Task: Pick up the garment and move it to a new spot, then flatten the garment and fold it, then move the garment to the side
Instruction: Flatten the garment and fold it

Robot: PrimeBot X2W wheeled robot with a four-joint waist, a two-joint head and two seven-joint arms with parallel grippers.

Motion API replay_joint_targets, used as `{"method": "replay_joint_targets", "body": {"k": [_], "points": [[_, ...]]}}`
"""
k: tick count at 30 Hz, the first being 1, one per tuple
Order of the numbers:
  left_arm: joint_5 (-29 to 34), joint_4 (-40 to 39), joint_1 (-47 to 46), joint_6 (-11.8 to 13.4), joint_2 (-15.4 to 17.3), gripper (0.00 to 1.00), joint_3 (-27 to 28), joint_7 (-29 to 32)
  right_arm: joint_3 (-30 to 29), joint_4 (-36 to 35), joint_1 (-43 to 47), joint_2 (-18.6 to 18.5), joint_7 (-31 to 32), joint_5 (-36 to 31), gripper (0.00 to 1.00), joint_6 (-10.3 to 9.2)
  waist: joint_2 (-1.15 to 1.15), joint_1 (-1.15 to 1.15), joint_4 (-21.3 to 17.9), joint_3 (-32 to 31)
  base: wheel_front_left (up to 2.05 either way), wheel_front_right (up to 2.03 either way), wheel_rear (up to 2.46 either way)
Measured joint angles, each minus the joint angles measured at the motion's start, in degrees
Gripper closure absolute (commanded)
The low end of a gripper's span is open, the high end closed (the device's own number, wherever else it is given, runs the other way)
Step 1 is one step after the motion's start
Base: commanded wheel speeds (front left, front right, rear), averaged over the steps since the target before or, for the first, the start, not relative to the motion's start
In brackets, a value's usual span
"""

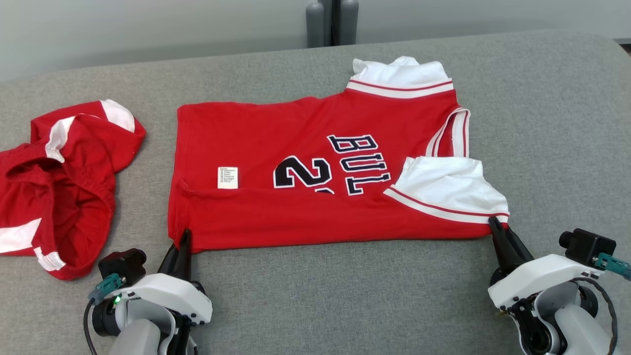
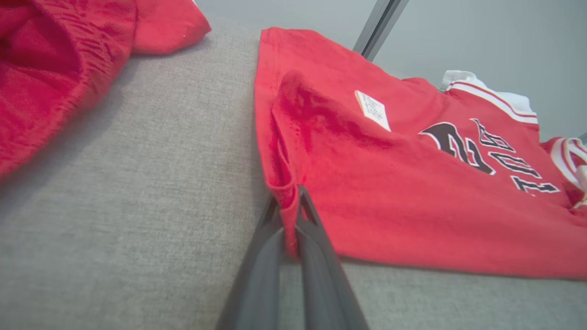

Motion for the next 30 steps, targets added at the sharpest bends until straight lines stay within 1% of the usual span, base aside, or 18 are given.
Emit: {"method": "replay_joint_targets", "body": {"k": [8, 17, 22, 30], "points": [[-0.93, -0.09, 2.00, 0.00, -0.10, 1.00, -0.03, 0.00, -0.52, -2.82, 1.93, -1.92, 1.93, 1.15, 1.00, 0.00, 0.00, 0.00, 0.57, -2.62, 0.00, 0.00, 0.00], [-2.00, -0.19, 4.02, 0.00, -0.07, 1.00, -0.58, 0.11, -1.18, -8.13, 5.47, -3.01, 6.32, 2.38, 1.00, 0.00, 0.00, 0.00, 0.43, -4.84, 0.00, 0.00, 0.00], [-3.49, -0.49, 6.34, 0.01, -0.08, 1.00, -0.64, 1.71, -1.45, -10.37, 8.00, -3.18, 9.56, 2.53, 1.00, 0.00, 0.00, 0.00, 0.30, -5.96, 0.00, 0.00, 0.00], [-4.94, -3.76, 10.78, 0.99, -0.07, 1.00, -1.43, 4.55, -3.09, -13.07, 12.54, -2.98, 14.32, 2.45, 1.00, 0.00, 0.00, 0.00, 0.35, -7.68, 0.00, 0.00, 0.00]]}}
